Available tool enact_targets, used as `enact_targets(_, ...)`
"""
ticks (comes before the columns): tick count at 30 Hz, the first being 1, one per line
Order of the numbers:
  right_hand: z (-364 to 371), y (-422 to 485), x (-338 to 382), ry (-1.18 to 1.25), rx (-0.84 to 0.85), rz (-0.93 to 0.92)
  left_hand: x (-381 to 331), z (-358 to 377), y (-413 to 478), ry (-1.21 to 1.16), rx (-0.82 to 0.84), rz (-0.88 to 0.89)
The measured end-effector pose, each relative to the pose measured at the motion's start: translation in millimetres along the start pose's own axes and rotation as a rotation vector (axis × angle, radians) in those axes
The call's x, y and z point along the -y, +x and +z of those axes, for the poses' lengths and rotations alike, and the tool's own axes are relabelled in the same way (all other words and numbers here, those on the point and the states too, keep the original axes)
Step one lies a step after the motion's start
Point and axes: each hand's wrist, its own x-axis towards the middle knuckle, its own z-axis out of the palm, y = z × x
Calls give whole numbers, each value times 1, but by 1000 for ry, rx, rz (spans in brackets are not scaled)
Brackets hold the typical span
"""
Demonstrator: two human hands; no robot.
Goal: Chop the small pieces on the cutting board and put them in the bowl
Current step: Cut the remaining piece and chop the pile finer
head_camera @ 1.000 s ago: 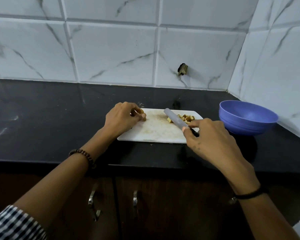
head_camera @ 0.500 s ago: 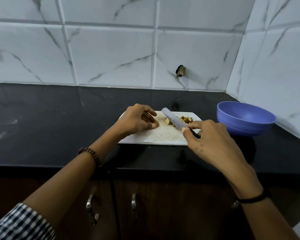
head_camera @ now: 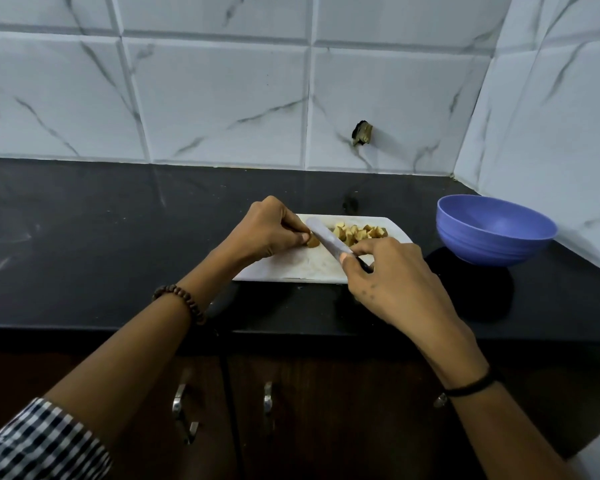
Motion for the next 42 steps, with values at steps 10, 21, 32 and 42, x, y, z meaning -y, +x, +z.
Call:
enact_targets(10,15,17,27,-225,-48,-15,2,2,2,-1,-11,0)
enact_targets(21,21,14,51,-353,-55,-66,-2,2,-1,34,-19,20)
enact_targets(32,10,-11,42,-348,121,-61,3,5,1,19,-30,30)
enact_targets(42,-39,-34,28,-373,214,-63,7,5,5,27,11,27)
